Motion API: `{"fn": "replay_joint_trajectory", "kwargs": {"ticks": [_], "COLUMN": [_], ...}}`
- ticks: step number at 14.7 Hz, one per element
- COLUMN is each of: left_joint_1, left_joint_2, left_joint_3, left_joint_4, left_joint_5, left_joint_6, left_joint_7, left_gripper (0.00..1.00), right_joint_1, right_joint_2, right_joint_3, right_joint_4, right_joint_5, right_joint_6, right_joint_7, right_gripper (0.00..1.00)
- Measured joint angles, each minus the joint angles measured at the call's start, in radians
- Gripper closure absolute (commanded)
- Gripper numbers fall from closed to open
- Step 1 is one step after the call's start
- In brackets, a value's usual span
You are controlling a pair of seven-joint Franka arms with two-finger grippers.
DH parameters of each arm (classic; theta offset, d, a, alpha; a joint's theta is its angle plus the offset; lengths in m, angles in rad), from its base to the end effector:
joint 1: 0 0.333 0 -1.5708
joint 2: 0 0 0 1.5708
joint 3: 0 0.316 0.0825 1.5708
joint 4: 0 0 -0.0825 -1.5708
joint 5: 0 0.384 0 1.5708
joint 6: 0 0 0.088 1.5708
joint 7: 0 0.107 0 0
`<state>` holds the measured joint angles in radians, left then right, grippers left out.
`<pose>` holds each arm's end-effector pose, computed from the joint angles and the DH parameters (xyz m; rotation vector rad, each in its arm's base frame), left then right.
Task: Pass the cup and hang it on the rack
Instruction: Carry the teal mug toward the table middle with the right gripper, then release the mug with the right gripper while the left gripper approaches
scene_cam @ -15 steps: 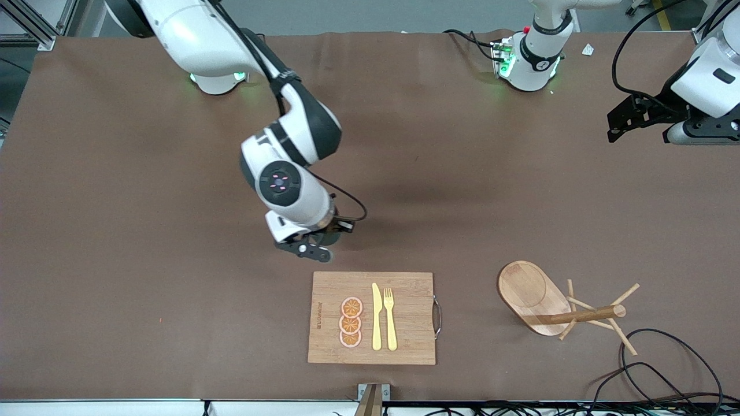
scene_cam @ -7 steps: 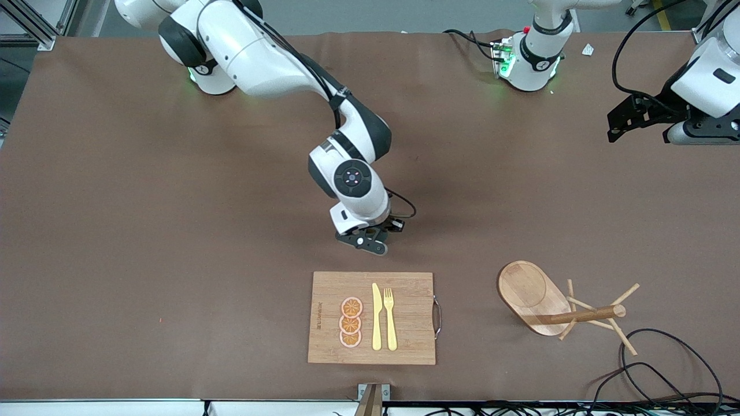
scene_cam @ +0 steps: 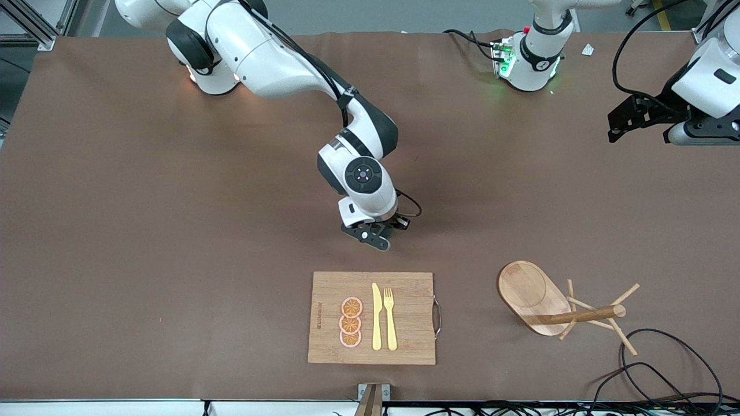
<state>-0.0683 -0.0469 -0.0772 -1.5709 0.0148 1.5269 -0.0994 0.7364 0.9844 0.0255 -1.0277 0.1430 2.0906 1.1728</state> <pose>0.5301 -0.0771 0.6461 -3.1228 0.0708 -0.0078 0.5701 0.5436 0.2507 -2.9018 0.7246 0.1153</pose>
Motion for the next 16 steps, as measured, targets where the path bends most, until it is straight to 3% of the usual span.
{"fn": "replay_joint_trajectory", "kwargs": {"ticks": [4,8,12,16], "left_joint_1": [-0.001,-0.021,-0.042,-0.076], "left_joint_2": [0.02,0.036,0.051,0.12], "left_joint_3": [0.0,-0.015,-0.103,-0.218], "left_joint_4": [0.0,0.016,0.029,0.065], "left_joint_5": [0.0,0.0,0.0,0.031], "left_joint_6": [0.0,0.0,0.0,0.002], "left_joint_7": [0.0,-0.005,-0.186,-0.402], "left_gripper": [0.0,0.0,0.0,0.0], "right_joint_1": [-0.014,-0.078,-0.214,-0.396], "right_joint_2": [-0.005,-0.07,-0.191,-0.32], "right_joint_3": [-0.01,-0.017,-0.028,-0.03], "right_joint_4": [0.026,0.063,0.073,0.073], "right_joint_5": [0.0,0.0,-0.02,-0.026], "right_joint_6": [-0.004,-0.087,-0.268,-0.434], "right_joint_7": [0.003,0.004,-0.115,-0.438], "right_gripper": [0.0,0.0,0.0,0.0]}}
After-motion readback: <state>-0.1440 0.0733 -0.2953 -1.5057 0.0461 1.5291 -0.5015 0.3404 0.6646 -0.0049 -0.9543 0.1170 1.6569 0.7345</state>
